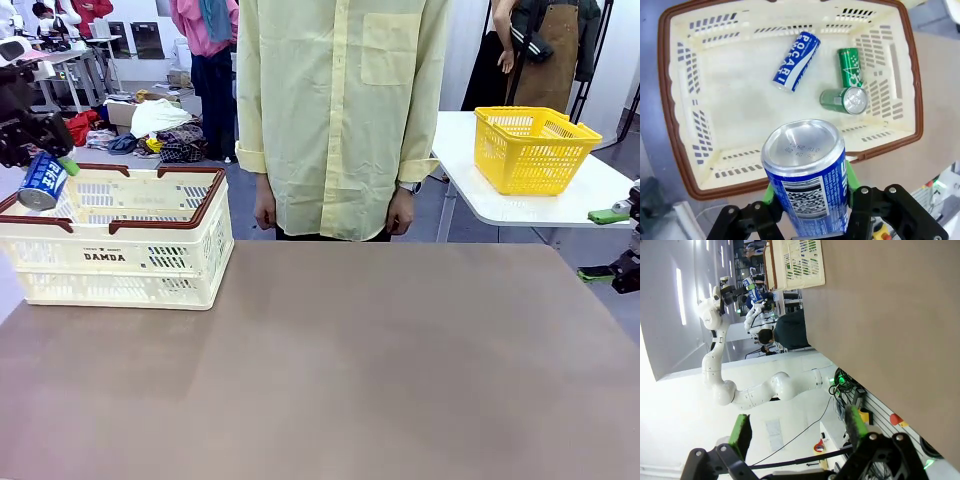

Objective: Place the drinks into the Shopping basket.
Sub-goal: Pick up one drink and place it into the Shopping basket.

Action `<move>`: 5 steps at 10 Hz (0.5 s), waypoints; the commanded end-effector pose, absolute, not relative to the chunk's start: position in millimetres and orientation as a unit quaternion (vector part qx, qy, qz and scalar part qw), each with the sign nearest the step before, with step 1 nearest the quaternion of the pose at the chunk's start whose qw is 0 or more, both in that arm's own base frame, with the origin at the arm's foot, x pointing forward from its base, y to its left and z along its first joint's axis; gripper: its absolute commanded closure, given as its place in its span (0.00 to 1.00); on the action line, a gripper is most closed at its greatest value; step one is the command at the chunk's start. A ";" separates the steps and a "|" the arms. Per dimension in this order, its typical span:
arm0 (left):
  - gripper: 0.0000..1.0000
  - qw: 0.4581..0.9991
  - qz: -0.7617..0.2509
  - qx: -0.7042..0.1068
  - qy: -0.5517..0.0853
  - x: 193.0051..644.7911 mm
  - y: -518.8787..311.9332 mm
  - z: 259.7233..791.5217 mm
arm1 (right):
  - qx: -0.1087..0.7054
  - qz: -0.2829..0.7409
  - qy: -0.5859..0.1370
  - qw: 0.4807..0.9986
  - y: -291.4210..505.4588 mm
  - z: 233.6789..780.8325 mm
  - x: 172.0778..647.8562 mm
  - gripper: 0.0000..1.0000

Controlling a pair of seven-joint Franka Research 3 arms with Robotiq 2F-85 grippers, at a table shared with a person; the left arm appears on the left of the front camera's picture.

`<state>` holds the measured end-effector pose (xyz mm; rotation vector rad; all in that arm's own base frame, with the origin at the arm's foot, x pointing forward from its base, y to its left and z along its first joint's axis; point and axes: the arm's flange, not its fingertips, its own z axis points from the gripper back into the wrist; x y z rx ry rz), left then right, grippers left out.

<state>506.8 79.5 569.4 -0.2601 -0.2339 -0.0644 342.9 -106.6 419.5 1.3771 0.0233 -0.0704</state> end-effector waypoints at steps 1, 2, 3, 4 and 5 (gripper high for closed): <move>1.00 0.984 -0.052 -0.125 -0.112 512.0 85.3 579.5 | 0.632 -0.028 0.016 0.775 -108.9 422.8 342.5 0.00; 1.00 0.984 -0.052 -0.125 -0.112 512.0 85.3 579.5 | 0.632 -0.028 0.016 0.775 -108.9 422.8 342.5 0.00; 1.00 0.985 -0.041 -0.127 -0.113 509.6 80.2 570.2 | 0.632 -0.028 0.016 0.775 -108.9 422.8 342.5 0.00; 1.00 0.988 -0.067 -0.113 -0.080 526.5 78.0 567.2 | 0.632 -0.028 0.016 0.775 -108.9 422.8 342.5 0.00; 1.00 0.985 -0.080 -0.127 -0.082 554.3 84.7 567.7 | 0.632 -0.028 0.016 0.775 -108.9 422.8 342.5 0.00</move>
